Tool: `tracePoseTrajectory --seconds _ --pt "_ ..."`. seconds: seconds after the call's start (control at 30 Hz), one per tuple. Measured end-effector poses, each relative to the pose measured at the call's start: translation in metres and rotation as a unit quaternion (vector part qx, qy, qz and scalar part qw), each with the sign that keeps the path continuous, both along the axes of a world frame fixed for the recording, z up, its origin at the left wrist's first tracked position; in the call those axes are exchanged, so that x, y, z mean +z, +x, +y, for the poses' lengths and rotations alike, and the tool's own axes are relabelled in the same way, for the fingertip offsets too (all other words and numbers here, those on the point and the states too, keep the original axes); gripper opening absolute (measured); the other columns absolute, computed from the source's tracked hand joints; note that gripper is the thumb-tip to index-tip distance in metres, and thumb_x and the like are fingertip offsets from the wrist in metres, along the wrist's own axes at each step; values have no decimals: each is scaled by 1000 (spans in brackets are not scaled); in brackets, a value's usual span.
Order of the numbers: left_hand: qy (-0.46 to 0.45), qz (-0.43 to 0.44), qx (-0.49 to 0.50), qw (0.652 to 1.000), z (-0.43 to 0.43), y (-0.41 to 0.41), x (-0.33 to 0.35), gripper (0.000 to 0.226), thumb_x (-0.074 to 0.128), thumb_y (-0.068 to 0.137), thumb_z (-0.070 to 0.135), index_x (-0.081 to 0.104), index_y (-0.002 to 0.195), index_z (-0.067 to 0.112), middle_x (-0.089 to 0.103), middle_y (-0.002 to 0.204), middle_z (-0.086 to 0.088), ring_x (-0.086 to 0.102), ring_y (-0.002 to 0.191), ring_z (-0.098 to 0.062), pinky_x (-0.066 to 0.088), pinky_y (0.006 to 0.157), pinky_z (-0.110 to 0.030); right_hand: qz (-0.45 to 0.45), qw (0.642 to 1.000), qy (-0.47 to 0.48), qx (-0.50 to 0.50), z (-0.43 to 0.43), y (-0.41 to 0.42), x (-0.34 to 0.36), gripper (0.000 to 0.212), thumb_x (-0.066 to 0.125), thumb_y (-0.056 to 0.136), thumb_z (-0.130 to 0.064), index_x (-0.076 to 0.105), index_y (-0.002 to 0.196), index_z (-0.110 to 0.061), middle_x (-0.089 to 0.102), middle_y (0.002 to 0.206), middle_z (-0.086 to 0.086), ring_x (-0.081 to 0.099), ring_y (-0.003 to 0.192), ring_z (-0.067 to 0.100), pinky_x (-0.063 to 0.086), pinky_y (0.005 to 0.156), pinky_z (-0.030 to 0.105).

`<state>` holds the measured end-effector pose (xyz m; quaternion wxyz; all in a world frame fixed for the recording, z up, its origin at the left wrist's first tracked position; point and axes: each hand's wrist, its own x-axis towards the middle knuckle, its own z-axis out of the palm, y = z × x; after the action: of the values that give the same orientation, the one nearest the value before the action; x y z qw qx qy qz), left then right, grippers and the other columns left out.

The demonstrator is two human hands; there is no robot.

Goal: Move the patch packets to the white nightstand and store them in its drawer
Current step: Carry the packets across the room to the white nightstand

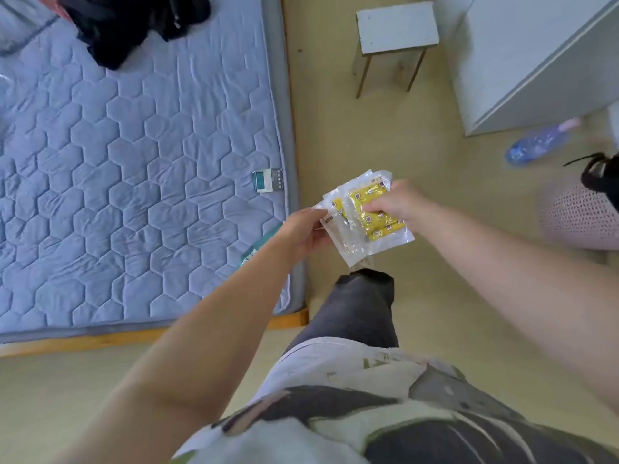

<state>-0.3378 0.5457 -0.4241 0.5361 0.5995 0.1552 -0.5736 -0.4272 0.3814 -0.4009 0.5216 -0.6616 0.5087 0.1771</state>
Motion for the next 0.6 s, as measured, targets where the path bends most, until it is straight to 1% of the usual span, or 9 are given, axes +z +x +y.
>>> tracePoseTrajectory --seconds 0.07,0.13,0.23,0.3,0.37,0.4,0.43,0.5,0.6 --pt "6 1 19 1000 -50 22 7 9 47 97 10 55 96 7 61 91 -10 63 72 -20 57 55 -29 2 1000 -10 12 -52 27 5 43 79 68 -18 60 104 -4 64 100 9 63 91 26 52 80 35" --pt "22 -4 33 999 -95 46 16 8 48 96 10 56 94 8 62 93 -10 64 72 -20 57 57 -30 0 1000 0 24 -97 53 14 47 78 65 -20 62 106 -2 64 94 8 63 84 23 52 80 36" --pt "35 -15 39 999 -154 85 31 8 51 95 12 58 96 9 62 100 -12 64 76 -20 56 62 -31 -3 1000 16 24 -153 94 27 34 77 70 -19 60 97 -6 60 89 7 58 78 22 47 72 31" --pt "36 -9 57 998 -192 117 39 10 55 94 14 60 99 8 65 99 -10 65 78 -20 56 65 -31 -21 999 27 11 -188 125 33 37 77 71 -19 59 101 -5 63 95 8 61 84 23 50 78 32" --pt "26 -5 74 997 -230 150 45 14 59 93 13 62 105 6 68 99 -9 68 84 -22 57 75 -36 -38 999 35 -3 -224 160 38 43 77 72 -17 60 109 -4 67 102 10 65 90 25 54 86 38" --pt "19 -11 73 997 -251 167 45 19 60 91 10 61 110 5 69 104 -11 68 91 -25 57 81 -40 -45 998 41 -8 -243 179 39 41 77 74 -16 60 110 -4 67 101 10 66 90 25 54 86 39" --pt "15 -25 62 998 -273 185 45 23 61 90 7 60 113 4 68 110 -13 67 99 -28 55 87 -43 -50 998 47 -11 -264 198 40 39 76 75 -15 60 110 -5 68 100 11 67 88 26 55 85 40" --pt "12 -60 43 997 -318 223 50 21 61 90 4 60 111 6 66 116 -15 63 109 -31 53 92 -45 -63 997 51 -9 -306 240 44 37 77 74 -14 63 106 -4 70 99 12 68 89 28 55 87 44" --pt "5 -93 44 995 -383 287 60 17 58 92 7 60 107 13 65 119 -13 62 111 -31 52 93 -45 -84 995 53 3 -371 308 50 32 77 73 -12 65 100 0 70 96 15 68 94 32 54 89 49"
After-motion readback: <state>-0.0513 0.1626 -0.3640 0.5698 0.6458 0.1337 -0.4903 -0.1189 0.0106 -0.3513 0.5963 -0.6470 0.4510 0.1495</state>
